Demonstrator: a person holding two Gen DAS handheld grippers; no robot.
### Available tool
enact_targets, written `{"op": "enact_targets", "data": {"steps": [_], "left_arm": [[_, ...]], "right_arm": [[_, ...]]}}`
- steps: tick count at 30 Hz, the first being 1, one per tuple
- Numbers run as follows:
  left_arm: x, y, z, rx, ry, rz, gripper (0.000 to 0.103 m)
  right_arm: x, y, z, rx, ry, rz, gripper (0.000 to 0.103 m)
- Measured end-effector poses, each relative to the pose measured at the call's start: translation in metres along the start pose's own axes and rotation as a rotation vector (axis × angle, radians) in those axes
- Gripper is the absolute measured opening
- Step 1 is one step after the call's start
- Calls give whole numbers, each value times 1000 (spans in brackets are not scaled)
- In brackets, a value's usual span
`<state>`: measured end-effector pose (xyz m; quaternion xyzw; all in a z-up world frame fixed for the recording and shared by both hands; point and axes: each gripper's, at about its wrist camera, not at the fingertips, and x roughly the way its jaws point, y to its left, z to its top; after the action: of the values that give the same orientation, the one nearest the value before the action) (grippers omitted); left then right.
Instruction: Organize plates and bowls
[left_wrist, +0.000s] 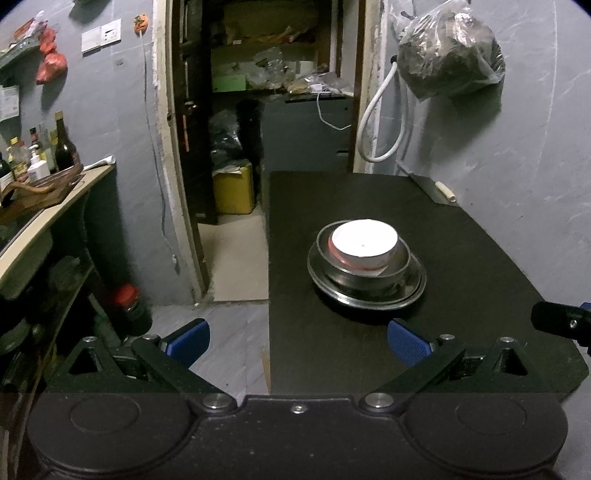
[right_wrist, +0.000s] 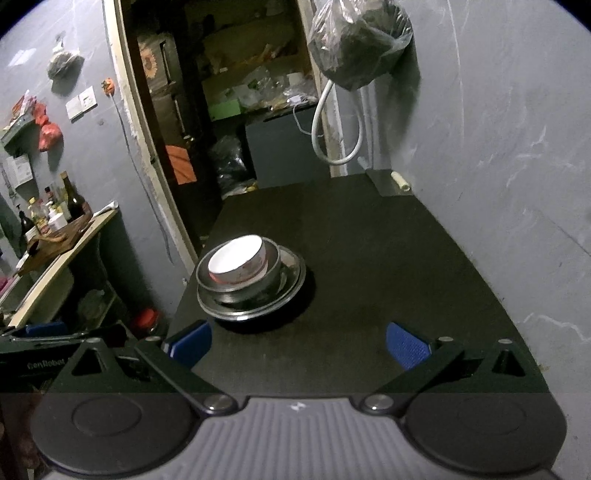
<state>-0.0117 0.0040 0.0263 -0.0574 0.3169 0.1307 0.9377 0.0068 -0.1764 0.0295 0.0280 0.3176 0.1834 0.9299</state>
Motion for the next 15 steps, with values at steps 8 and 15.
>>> {"op": "enact_targets", "data": {"steps": [8,15], "left_arm": [[-6,-8,-12,14,47,37,102],[-9,-15,-18,26,76,53,102]], "right_arm": [[4,-12,-15,20,68,27,103],[3,-21,-26,28,103,50,103]]}}
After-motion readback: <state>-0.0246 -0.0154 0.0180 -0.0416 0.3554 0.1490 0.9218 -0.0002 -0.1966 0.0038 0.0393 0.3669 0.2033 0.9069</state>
